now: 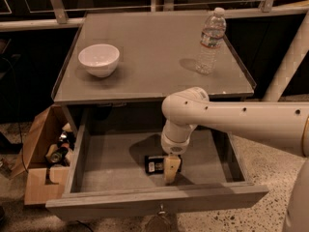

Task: Pick rxbar chocolate from top drawer and place on counter

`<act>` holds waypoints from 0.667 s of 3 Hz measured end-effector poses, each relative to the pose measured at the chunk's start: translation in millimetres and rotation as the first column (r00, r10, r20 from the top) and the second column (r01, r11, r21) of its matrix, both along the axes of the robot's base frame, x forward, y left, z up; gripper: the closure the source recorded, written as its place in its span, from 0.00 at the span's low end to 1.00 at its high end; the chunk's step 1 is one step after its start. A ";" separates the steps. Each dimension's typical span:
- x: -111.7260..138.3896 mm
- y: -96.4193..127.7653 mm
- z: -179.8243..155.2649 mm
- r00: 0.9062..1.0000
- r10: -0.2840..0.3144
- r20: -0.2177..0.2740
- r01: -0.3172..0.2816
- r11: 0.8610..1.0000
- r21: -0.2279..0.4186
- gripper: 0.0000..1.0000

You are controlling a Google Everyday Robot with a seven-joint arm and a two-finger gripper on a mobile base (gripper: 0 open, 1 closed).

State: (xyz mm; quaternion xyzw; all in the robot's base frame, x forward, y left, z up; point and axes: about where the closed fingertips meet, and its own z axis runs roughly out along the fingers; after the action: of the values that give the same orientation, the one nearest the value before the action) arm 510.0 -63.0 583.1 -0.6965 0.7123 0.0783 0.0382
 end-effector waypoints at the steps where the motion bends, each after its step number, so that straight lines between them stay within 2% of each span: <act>1: 0.0 0.0 0.0 1.000 0.000 0.000 0.000 1.000 0.000 0.42; 2: 0.0 0.0 0.0 1.000 0.000 0.000 0.000 1.000 0.000 0.66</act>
Offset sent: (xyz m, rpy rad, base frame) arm 0.0000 0.0000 0.0000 0.0000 0.0000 0.0000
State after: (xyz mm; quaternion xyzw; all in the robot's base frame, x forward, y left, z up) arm 510.0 -63.0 583.1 -0.6965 0.7123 0.0783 0.0382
